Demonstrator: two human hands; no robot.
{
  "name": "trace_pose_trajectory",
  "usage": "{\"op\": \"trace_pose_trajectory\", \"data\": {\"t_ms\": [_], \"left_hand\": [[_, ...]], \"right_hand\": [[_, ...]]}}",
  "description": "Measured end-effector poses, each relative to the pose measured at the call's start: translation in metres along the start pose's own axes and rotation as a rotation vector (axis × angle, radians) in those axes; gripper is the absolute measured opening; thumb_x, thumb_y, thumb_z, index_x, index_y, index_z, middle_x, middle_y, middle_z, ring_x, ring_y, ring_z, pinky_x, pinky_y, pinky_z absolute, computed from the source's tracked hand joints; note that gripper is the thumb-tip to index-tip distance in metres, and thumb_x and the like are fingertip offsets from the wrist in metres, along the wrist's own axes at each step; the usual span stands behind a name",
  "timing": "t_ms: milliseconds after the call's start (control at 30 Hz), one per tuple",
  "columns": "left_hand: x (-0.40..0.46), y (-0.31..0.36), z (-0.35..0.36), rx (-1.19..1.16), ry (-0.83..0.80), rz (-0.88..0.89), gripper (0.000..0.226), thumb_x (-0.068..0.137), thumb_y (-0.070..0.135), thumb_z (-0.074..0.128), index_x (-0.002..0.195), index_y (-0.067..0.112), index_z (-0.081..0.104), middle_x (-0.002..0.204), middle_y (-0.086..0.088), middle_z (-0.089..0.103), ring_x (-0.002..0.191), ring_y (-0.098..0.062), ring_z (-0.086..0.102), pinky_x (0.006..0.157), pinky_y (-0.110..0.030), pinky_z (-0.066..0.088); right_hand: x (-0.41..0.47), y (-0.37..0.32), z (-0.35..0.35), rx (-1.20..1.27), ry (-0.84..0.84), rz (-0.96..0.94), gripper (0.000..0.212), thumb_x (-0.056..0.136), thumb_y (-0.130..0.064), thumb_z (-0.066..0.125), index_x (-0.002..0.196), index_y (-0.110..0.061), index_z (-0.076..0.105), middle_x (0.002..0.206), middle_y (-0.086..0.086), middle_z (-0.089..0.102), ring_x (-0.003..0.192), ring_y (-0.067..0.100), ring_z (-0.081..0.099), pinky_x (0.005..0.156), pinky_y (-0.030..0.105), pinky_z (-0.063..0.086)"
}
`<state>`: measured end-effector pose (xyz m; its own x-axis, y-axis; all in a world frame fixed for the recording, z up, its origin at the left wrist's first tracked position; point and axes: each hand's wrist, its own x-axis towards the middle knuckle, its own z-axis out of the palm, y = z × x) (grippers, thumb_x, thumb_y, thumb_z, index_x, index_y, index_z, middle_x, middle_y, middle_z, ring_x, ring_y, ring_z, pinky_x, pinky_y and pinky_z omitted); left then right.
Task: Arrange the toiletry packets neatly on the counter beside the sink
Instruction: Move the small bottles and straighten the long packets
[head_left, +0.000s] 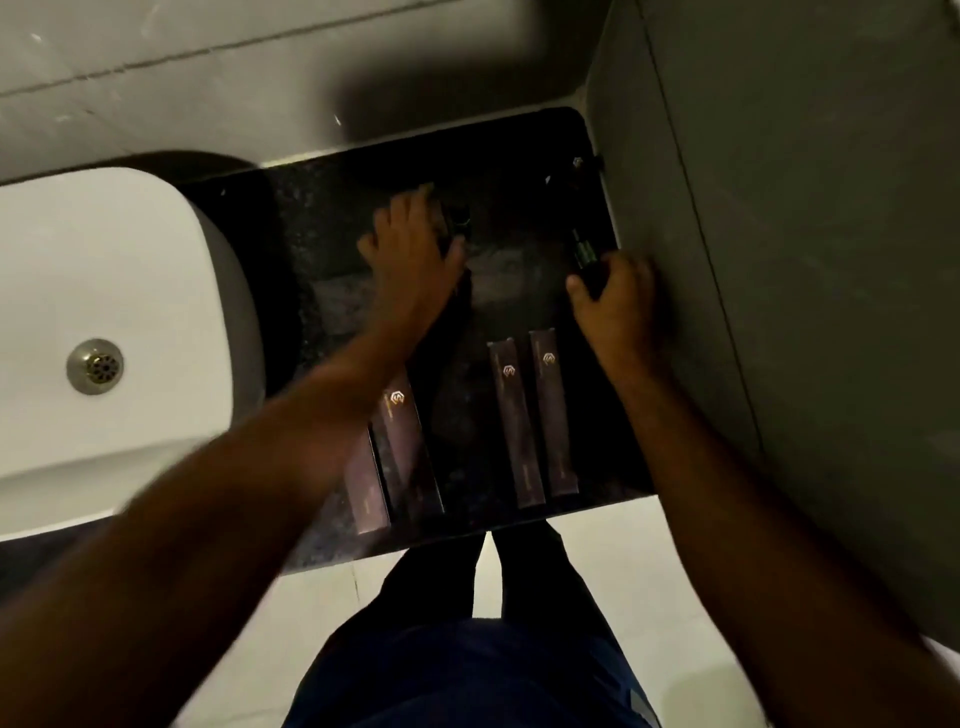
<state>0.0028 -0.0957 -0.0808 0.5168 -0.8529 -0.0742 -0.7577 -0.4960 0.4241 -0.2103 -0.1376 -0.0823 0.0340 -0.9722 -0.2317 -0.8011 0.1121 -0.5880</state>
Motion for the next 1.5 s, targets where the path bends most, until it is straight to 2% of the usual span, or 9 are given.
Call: {"op": "trace_pose_trajectory", "data": {"t_ms": [267, 433, 567, 700, 867, 1000, 1167, 1267, 1500], "left_hand": [[0.055, 0.014, 0.005, 0.29, -0.169, 0.211, 0.041, 0.083, 0.038, 0.056, 0.117, 0.015, 0.058, 0.121, -0.018, 0.06, 0.126, -0.041, 0.041, 0.104, -0.059, 0.024], [0.018, 0.02, 0.028, 0.222, -0.245, 0.304, 0.033, 0.082, 0.038, 0.058, 0.11, 0.02, 0.063, 0.116, -0.009, 0.066, 0.122, -0.035, 0.045, 0.1, -0.053, 0.028], [-0.014, 0.022, 0.043, 0.033, -0.235, 0.203, 0.051, 0.079, 0.037, 0.067, 0.127, 0.024, 0.055, 0.124, -0.002, 0.064, 0.124, -0.027, 0.046, 0.099, -0.044, 0.029], [-0.024, 0.018, 0.048, -0.053, -0.163, 0.128, 0.064, 0.076, 0.035, 0.071, 0.135, 0.024, 0.049, 0.13, -0.001, 0.062, 0.125, -0.025, 0.048, 0.102, -0.044, 0.028], [-0.026, 0.014, 0.054, -0.062, -0.174, 0.104, 0.074, 0.073, 0.038, 0.073, 0.139, 0.025, 0.043, 0.133, -0.001, 0.06, 0.127, -0.026, 0.047, 0.105, -0.05, 0.028], [-0.035, 0.008, 0.045, -0.303, -0.138, 0.108, 0.067, 0.069, 0.032, 0.073, 0.131, 0.019, 0.052, 0.128, -0.004, 0.06, 0.121, -0.022, 0.052, 0.103, -0.048, 0.042], [-0.093, 0.005, 0.026, -0.569, -0.066, -0.027, 0.059, 0.074, 0.015, 0.077, 0.128, 0.013, 0.052, 0.126, -0.002, 0.049, 0.107, 0.001, 0.05, 0.089, -0.007, 0.043], [-0.124, 0.007, 0.031, -0.583, -0.103, -0.134, 0.068, 0.072, 0.016, 0.082, 0.132, 0.009, 0.05, 0.126, -0.007, 0.05, 0.111, -0.01, 0.052, 0.09, -0.01, 0.046], [-0.141, 0.005, 0.037, -0.618, -0.092, -0.222, 0.074, 0.068, 0.015, 0.084, 0.134, 0.01, 0.049, 0.13, -0.008, 0.047, 0.112, -0.02, 0.055, 0.092, -0.027, 0.051]], "right_hand": [[0.056, 0.0, 0.031, -0.112, -0.028, -0.018, 0.04, 0.082, -0.029, 0.071, 0.117, -0.01, 0.065, 0.121, 0.011, 0.066, 0.11, 0.028, 0.064, 0.088, 0.034, 0.053], [0.042, 0.008, 0.034, 0.258, -0.109, -0.094, 0.039, 0.075, -0.01, 0.077, 0.112, -0.011, 0.065, 0.113, 0.006, 0.067, 0.105, 0.017, 0.063, 0.088, 0.022, 0.048], [0.033, 0.019, 0.044, 0.213, -0.135, -0.129, 0.04, 0.07, -0.015, 0.082, 0.106, -0.023, 0.068, 0.115, 0.006, 0.065, 0.104, 0.019, 0.063, 0.092, 0.03, 0.052], [0.035, 0.014, 0.047, 0.158, -0.177, -0.198, 0.045, 0.064, -0.012, 0.085, 0.107, -0.016, 0.071, 0.116, 0.007, 0.064, 0.106, 0.018, 0.056, 0.09, 0.011, 0.041], [0.038, 0.012, 0.044, 0.11, -0.231, -0.2, 0.061, 0.061, -0.019, 0.086, 0.117, -0.031, 0.064, 0.117, 0.004, 0.064, 0.11, 0.021, 0.058, 0.1, 0.041, 0.048], [0.01, 0.025, 0.008, 0.376, -0.224, -0.082, 0.091, 0.069, -0.009, 0.083, 0.14, -0.036, 0.033, 0.114, 0.003, 0.06, 0.088, 0.008, 0.061, 0.076, 0.016, 0.054], [-0.081, 0.042, 0.011, 0.323, -0.175, 0.193, 0.065, 0.069, -0.022, 0.085, 0.128, -0.017, 0.056, 0.103, 0.003, 0.062, 0.07, 0.009, 0.059, 0.062, 0.02, 0.053], [-0.101, 0.041, 0.017, 0.209, -0.225, 0.097, 0.056, 0.067, -0.027, 0.083, 0.118, -0.02, 0.061, 0.111, 0.004, 0.062, 0.094, 0.021, 0.064, 0.079, 0.037, 0.057], [-0.09, 0.047, 0.015, 0.13, -0.207, -0.015, 0.047, 0.064, -0.017, 0.079, 0.109, -0.017, 0.067, 0.103, 0.004, 0.062, 0.088, 0.017, 0.06, 0.074, 0.024, 0.043]]}}
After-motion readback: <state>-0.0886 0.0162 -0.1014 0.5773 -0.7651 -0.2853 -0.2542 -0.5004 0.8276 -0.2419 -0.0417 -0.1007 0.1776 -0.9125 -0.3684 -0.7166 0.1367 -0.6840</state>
